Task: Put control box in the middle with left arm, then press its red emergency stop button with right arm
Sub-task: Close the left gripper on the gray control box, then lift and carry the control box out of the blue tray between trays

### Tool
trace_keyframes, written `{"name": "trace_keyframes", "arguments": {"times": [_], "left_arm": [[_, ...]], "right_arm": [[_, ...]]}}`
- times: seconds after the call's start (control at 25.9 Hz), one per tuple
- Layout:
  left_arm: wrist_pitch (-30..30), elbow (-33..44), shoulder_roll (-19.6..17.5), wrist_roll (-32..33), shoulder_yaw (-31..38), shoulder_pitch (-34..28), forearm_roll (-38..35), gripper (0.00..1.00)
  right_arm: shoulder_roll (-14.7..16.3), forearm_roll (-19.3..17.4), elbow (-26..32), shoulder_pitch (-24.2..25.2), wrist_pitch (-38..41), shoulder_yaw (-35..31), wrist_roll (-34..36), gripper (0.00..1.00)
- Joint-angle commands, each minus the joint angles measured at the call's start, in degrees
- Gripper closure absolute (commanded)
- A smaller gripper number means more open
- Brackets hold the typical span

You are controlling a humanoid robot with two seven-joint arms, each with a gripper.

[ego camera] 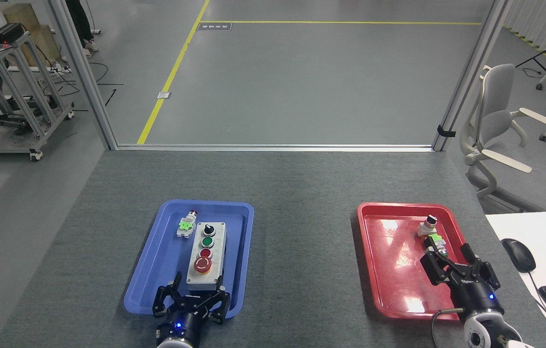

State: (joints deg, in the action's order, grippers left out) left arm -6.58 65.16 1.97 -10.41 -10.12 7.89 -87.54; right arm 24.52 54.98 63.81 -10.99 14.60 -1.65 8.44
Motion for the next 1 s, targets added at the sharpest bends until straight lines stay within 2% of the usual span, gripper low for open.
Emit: {"name": "trace_keyframes", "arguments": {"times": [0.0,0.23,0.27,0.43,0.54,0.7,0.85,0.97], "left_arm": [[-0.3,-4.0,0.1,-1.0,0.0,2.2,0.5,0.01],[-3.1,-9.3,1.3,-2.2,0.0,5.6,2.0,0.02],[-3.3,-9.9,1.4,-2.3,0.1,5.8,2.3,0.09],[-3.3,-10.1,1.9,-5.5,0.0,5.8,2.6,0.45],[-3.3,-9.8,2.0,-5.9,-0.1,5.6,2.8,0.59],[-2.6,-6.0,1.8,-5.9,-0.3,5.0,2.7,0.64],[-2.4,-0.8,2.2,-4.8,-0.9,4.4,2.8,0.64],[-2.5,-0.1,4.0,-1.8,-3.2,5.4,2.6,0.64]], "right_arm": [[0.0,-0.1,0.0,0.0,0.1,-0.1,0.0,0.0],[0.0,-0.1,0.0,0.0,0.1,-0.2,0.0,0.0],[0.1,-0.1,0.0,0.0,0.1,-0.2,0.0,0.0],[0.1,-0.1,0.0,0.0,0.1,-0.2,0.0,0.0],[0.1,-0.1,0.0,0.0,0.1,-0.2,0.0,0.0],[0.0,-0.1,0.0,-0.1,0.0,-0.3,0.0,0.0],[0.0,-0.1,-0.1,-0.7,0.0,-0.5,0.0,0.0],[0.0,-0.1,-0.4,-0.8,0.1,-0.5,0.0,0.0]]}}
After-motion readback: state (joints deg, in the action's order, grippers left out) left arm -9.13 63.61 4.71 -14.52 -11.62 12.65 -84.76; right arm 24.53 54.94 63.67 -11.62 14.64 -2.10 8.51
